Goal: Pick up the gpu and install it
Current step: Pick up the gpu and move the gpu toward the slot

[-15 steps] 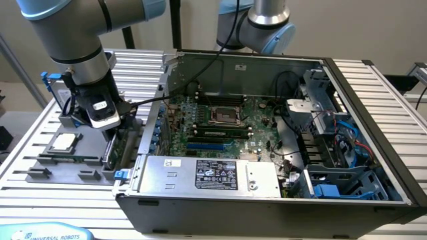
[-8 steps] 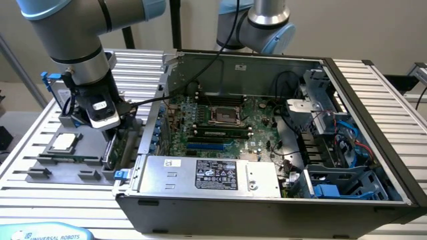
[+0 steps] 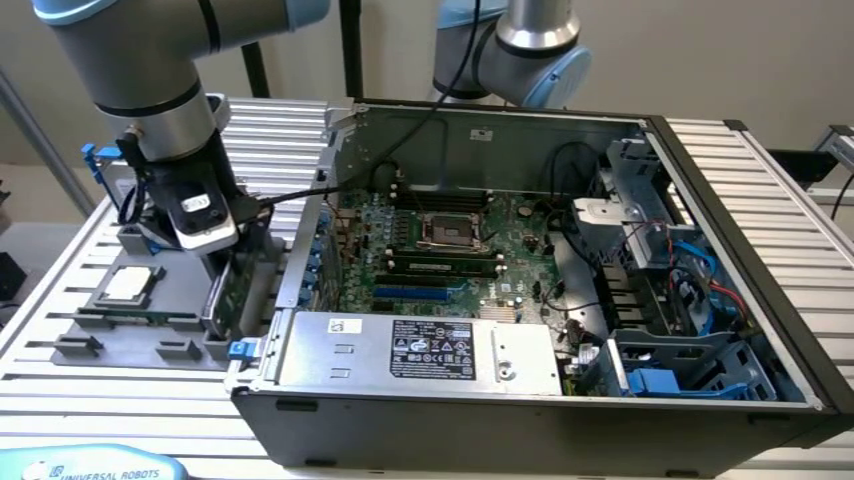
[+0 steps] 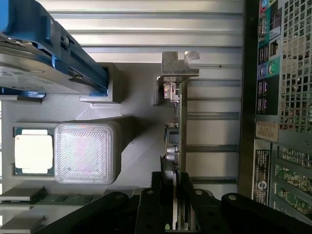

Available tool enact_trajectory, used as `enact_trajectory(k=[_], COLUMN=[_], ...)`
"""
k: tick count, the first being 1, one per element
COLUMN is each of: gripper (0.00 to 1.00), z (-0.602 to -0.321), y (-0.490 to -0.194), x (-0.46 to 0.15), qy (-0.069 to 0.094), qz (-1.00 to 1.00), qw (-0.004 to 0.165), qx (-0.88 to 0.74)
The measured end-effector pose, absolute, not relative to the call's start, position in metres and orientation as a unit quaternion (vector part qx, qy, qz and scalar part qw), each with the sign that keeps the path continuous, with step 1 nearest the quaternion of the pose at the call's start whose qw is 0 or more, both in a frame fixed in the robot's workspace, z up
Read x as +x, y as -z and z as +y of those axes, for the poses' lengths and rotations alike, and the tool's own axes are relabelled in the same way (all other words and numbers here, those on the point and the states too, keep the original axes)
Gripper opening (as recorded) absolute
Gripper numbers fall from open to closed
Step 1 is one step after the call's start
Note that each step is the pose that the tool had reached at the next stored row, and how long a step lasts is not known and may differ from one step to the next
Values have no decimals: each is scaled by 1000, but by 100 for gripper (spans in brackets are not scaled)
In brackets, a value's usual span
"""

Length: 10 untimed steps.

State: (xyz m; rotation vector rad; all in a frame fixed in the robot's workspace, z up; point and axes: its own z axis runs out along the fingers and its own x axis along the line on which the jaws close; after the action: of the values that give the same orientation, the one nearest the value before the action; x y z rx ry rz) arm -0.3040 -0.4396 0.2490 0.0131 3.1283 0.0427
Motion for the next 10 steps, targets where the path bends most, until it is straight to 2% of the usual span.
enact_trajectory(k=[10], gripper=[27], z=[-440], y=[-294], x=[-304], qy=[-14], qz=[1000], qw=[6], qx=[4])
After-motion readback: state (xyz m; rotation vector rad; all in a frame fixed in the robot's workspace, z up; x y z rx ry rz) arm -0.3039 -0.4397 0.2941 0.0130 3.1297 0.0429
